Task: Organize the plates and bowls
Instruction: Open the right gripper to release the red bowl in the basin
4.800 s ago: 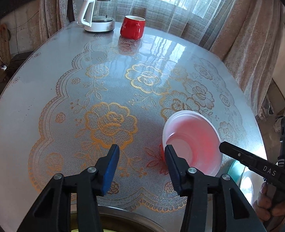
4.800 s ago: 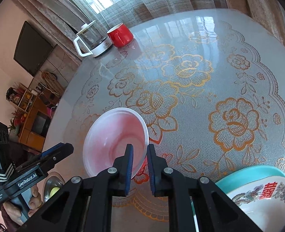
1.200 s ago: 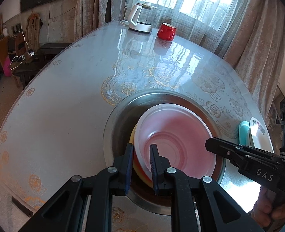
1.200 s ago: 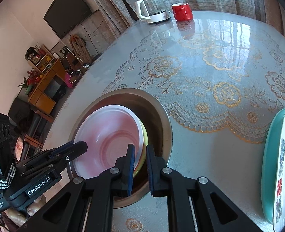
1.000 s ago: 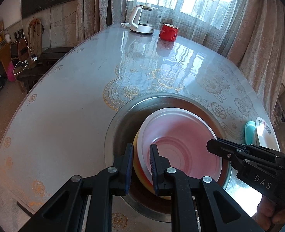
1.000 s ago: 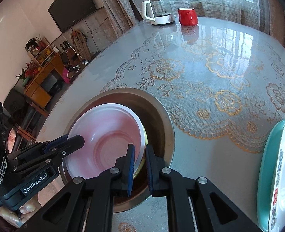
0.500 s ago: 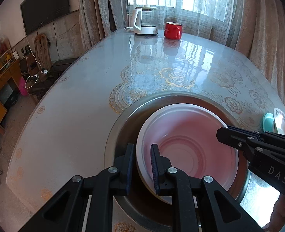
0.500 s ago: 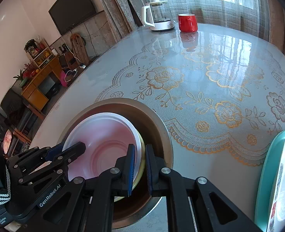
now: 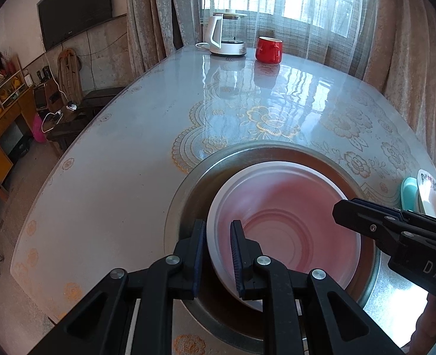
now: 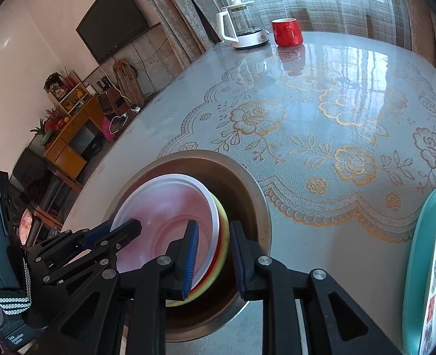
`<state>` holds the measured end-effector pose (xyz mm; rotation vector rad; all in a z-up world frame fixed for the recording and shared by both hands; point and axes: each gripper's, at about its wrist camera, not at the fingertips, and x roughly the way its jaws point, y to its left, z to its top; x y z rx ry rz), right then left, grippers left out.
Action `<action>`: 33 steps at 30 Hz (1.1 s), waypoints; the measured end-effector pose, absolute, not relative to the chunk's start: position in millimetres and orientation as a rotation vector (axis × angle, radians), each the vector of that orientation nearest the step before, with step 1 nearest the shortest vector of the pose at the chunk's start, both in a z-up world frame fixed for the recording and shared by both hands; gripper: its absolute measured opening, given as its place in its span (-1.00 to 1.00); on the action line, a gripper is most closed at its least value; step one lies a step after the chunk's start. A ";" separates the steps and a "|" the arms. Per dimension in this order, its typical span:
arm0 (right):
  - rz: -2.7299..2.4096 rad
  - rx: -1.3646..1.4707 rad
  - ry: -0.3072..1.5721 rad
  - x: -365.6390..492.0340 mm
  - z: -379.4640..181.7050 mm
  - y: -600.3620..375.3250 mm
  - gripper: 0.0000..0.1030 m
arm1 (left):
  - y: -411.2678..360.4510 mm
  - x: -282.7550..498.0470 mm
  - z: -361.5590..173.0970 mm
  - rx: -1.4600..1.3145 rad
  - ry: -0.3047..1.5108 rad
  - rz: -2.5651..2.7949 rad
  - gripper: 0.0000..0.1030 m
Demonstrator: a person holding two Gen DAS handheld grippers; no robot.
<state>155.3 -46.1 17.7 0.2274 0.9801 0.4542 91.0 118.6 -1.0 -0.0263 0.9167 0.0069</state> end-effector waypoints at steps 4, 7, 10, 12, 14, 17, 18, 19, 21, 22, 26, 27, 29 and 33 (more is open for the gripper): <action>0.445 0.248 0.975 150.5 19.1 -52.6 -0.52 | 119.7 88.0 1.3 -0.031 0.910 0.005 -0.66; 0.440 0.250 0.965 147.9 21.8 -55.3 -0.52 | 119.5 86.2 3.9 -0.036 0.903 0.001 -0.66; 0.440 0.253 0.956 144.5 24.7 -57.2 -0.52 | 119.1 83.4 6.8 -0.042 0.895 -0.002 -0.66; 0.436 0.254 0.950 143.4 26.5 -58.1 -0.52 | 118.9 81.1 9.0 -0.046 0.889 -0.004 -0.66; 0.434 0.256 0.949 141.0 27.2 -59.4 -0.52 | 119.5 79.6 10.7 -0.053 0.886 -0.007 -0.66; 0.429 0.261 0.945 137.3 28.4 -61.9 -0.52 | 121.5 77.8 11.6 -0.066 0.887 -0.011 -0.66; 0.427 0.263 0.944 136.1 28.6 -62.8 -0.52 | 122.0 77.2 11.6 -0.069 0.888 -0.012 -0.66; 0.425 0.266 0.943 135.0 28.4 -63.9 -0.52 | 122.4 76.6 11.7 -0.072 0.888 -0.013 -0.66; 0.422 0.270 0.939 132.4 28.7 -66.0 -0.52 | 123.6 75.1 11.8 -0.077 0.887 -0.015 -0.66; 0.419 0.272 0.938 131.3 28.8 -67.1 -0.52 | 124.1 74.2 12.0 -0.080 0.887 -0.015 -0.66; 0.409 0.288 0.936 127.4 27.4 -73.2 -0.52 | 126.0 69.4 14.6 -0.090 0.877 -0.018 -0.65; 0.406 0.293 0.935 126.0 27.2 -74.9 -0.52 | 127.5 68.5 15.7 -0.096 0.873 -0.020 -0.65; 0.403 0.304 0.934 123.8 26.9 -78.8 -0.52 | 133.8 66.0 18.0 -0.124 0.866 -0.026 -0.61; 0.397 0.336 0.932 121.3 24.9 -86.5 -0.52 | 150.6 58.0 23.0 -0.166 0.836 -0.019 -0.44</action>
